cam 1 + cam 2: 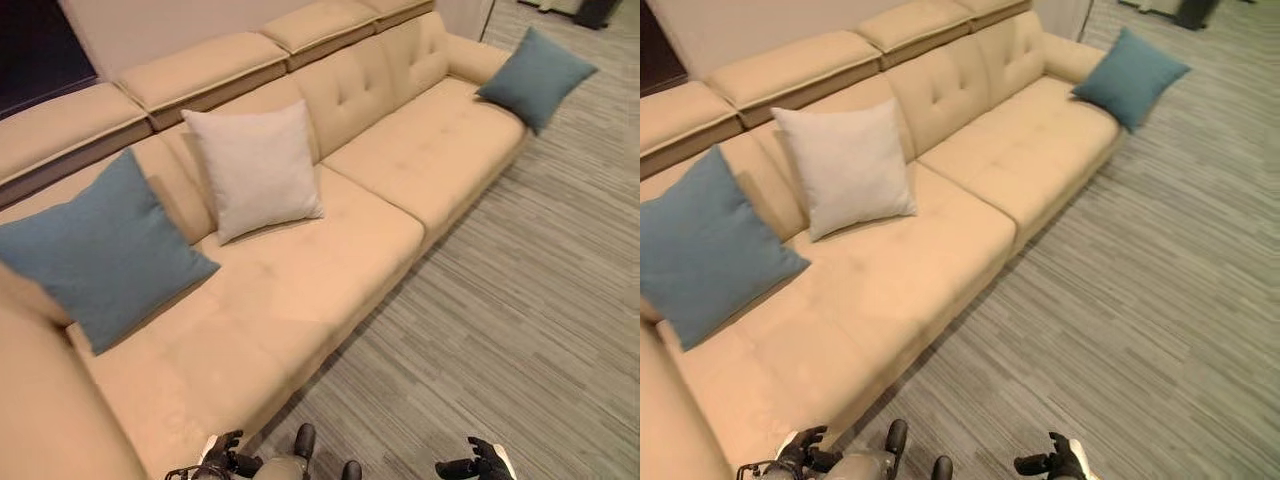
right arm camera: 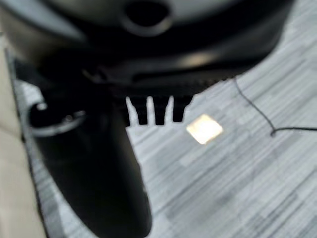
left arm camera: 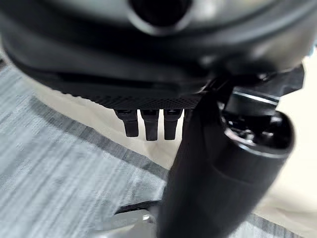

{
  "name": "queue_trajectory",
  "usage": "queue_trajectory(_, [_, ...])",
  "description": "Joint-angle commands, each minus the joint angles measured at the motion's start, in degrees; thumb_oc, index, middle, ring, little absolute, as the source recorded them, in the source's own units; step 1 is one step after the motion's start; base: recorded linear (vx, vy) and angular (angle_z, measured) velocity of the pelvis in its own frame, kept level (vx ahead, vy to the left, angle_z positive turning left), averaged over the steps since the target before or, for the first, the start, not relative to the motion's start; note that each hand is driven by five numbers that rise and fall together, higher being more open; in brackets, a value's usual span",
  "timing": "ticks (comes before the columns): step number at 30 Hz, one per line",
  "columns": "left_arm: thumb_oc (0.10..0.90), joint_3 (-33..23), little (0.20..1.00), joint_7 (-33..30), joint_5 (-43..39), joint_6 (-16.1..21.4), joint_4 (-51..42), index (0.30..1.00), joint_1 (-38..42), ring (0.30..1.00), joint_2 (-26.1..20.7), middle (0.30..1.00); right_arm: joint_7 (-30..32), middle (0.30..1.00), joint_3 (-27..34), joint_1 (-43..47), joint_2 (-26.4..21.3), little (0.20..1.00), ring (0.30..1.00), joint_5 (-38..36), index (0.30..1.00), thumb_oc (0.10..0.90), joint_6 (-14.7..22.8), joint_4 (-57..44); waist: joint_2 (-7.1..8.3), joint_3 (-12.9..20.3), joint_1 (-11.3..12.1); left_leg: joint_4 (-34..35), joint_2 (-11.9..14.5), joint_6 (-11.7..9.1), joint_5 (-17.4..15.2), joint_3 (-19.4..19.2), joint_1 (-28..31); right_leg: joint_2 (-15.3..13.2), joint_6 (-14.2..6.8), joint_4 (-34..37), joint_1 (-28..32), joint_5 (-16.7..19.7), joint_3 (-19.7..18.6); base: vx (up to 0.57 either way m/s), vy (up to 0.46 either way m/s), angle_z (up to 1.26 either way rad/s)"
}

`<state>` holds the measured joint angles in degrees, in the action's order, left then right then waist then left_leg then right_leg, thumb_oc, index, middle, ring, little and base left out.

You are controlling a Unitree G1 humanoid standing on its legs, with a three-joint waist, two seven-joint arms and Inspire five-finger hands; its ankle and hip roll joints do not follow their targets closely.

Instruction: Pick up all the scattered cushions and arrange them neatly on the sofa.

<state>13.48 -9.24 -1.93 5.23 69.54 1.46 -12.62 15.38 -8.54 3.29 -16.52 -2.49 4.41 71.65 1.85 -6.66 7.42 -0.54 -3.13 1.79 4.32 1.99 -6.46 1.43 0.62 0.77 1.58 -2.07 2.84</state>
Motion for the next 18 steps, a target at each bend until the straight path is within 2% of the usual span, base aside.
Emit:
queue_trajectory(1, [0.800, -0.48, 0.900, 0.05, 1.41, 1.43, -0.56, 0.900, 1.67, 0.900, -1.44, 0.900, 1.00, 0.900, -0.78, 1.67, -1.81, 0.900, 0.900, 1.16, 0.900, 0.800, 1.54, -2.36, 0.91, 1.18, 1.60, -8.93, -2.29, -0.04, -7.74, 0.32, -3.03, -3.40, -7.77, -15.68, -3.11, -2.30, 5.20, 0.07, 0.053, -0.68])
queue_trajectory(2, [0.800, -0.50, 0.900, 0.00, 1.38, 1.41, -0.92, 0.900, 1.70, 0.900, -1.66, 0.900, 0.85, 0.900, -0.94, 2.16, -1.86, 0.900, 0.900, 1.46, 0.900, 0.800, 1.54, -2.57, 0.52, 0.57, 1.10, -9.06, -1.99, 0.63, -7.92, 0.44, -2.43, -4.01, -9.04, -20.85, -5.84, -0.59, 5.46, 0.05, 0.079, -0.43])
queue_trajectory(3, [0.800, -0.48, 0.900, -0.27, 1.07, 1.48, -1.12, 0.900, 2.12, 0.900, -2.04, 0.900, 0.72, 0.900, -1.10, 2.83, -1.82, 0.900, 0.900, 1.85, 0.900, 0.800, 1.63, -3.26, -0.69, -0.46, 0.25, -8.51, -1.36, 1.55, -8.23, 0.95, -0.99, -5.64, -10.47, -28.18, -10.45, 2.03, 6.99, 0.11, 0.089, -0.26])
queue_trajectory(4, [0.800, -0.55, 0.900, -0.51, 0.81, 1.57, -1.10, 0.900, 2.15, 0.900, -2.06, 0.900, 0.74, 0.900, -1.22, 3.05, -1.74, 0.900, 0.900, 1.98, 0.900, 0.800, 1.56, -3.36, -1.02, -0.63, -0.01, -7.83, -1.31, 1.71, -8.55, 1.10, 0.10, -7.36, -10.22, -28.45, -11.38, 1.95, 8.60, 0.13, 0.060, 0.00])
queue_trajectory(6, [0.800, -0.53, 0.900, -0.51, 0.77, 1.64, -1.14, 0.900, 2.09, 0.900, -2.01, 0.900, 0.65, 0.900, -1.28, 3.06, -1.80, 0.900, 0.900, 2.06, 0.900, 0.800, 1.53, -3.40, -1.20, -0.59, -0.16, -7.35, -1.26, 1.76, -8.81, 1.33, 0.89, -8.40, -9.57, -27.12, -11.62, 1.48, 9.52, 0.14, -0.026, 0.07])
queue_trajectory(7, [0.800, -0.53, 0.900, -0.38, 0.78, 1.74, -1.07, 0.900, 2.13, 0.900, -1.94, 0.900, 0.51, 0.900, -1.43, 3.28, -2.22, 0.900, 0.900, 2.26, 0.900, 0.800, 1.49, -3.51, -1.42, -0.40, -0.58, -6.10, -0.96, 1.47, -9.49, 1.96, 2.45, -9.42, -8.08, -21.68, -12.62, 0.31, 10.06, 0.21, -0.095, 0.07])
queue_trajectory(9, [0.800, -0.49, 0.900, -0.40, 0.92, 1.84, -0.79, 0.900, 2.31, 0.900, -1.88, 0.900, 0.53, 0.900, -1.44, 3.45, -2.37, 0.900, 0.900, 2.18, 0.900, 0.800, 1.50, -3.57, -1.32, -0.53, -0.90, -5.78, -0.96, 1.26, -9.93, 2.36, 3.30, -9.48, -7.93, -18.86, -12.76, 0.86, 9.53, 0.17, -0.086, 0.03])
queue_trajectory(11, [0.800, -0.39, 0.900, -0.42, 0.99, 1.99, 0.03, 0.900, 2.46, 0.900, -1.67, 0.900, 0.62, 0.900, -1.31, 3.56, -2.45, 0.900, 0.900, 1.93, 0.900, 0.800, 1.38, -3.51, -0.99, -0.50, -1.77, -5.20, -1.22, 0.81, -10.70, 3.25, 4.65, -9.28, -8.30, -13.62, -14.45, 3.15, 7.22, 0.23, -0.145, 0.09])
queue_trajectory(12, [0.800, -0.53, 0.900, -0.53, 0.83, 2.04, 0.68, 0.900, 2.43, 0.900, -1.43, 0.900, 0.71, 0.900, -1.02, 3.52, -2.56, 0.900, 0.900, 1.60, 0.900, 0.800, 1.36, -3.47, -0.86, -0.44, -2.64, -4.81, -1.12, 0.25, -11.37, 4.45, 5.87, -9.44, -8.99, -10.25, -15.59, 5.20, 4.61, 0.33, -0.241, 0.18])
queue_trajectory(15, [0.800, -0.91, 0.900, -0.68, 0.98, 2.22, 1.92, 0.900, 1.56, 0.900, -0.98, 0.900, 0.44, 0.900, -1.37, 3.06, -2.76, 0.900, 0.900, 1.72, 0.900, 0.800, 1.56, -3.42, -0.19, 0.75, -2.86, -4.52, -0.55, -0.86, -12.84, 5.08, 7.60, -9.55, -8.86, -6.44, -13.23, 6.20, 5.22, 0.28, -0.232, 0.38])
queue_trajectory(18, [0.800, -0.90, 0.900, -0.73, 0.41, 2.11, 1.94, 0.900, 1.62, 0.900, -0.55, 0.900, 0.65, 0.900, -1.58, 2.62, -2.83, 0.900, 0.900, 1.01, 0.900, 0.800, 2.04, -3.64, 0.28, 1.45, -2.84, -6.71, 1.54, -3.07, -12.95, 5.57, 6.69, -8.21, -7.58, -4.83, -10.83, 5.09, 5.68, 0.18, -0.248, 0.31])
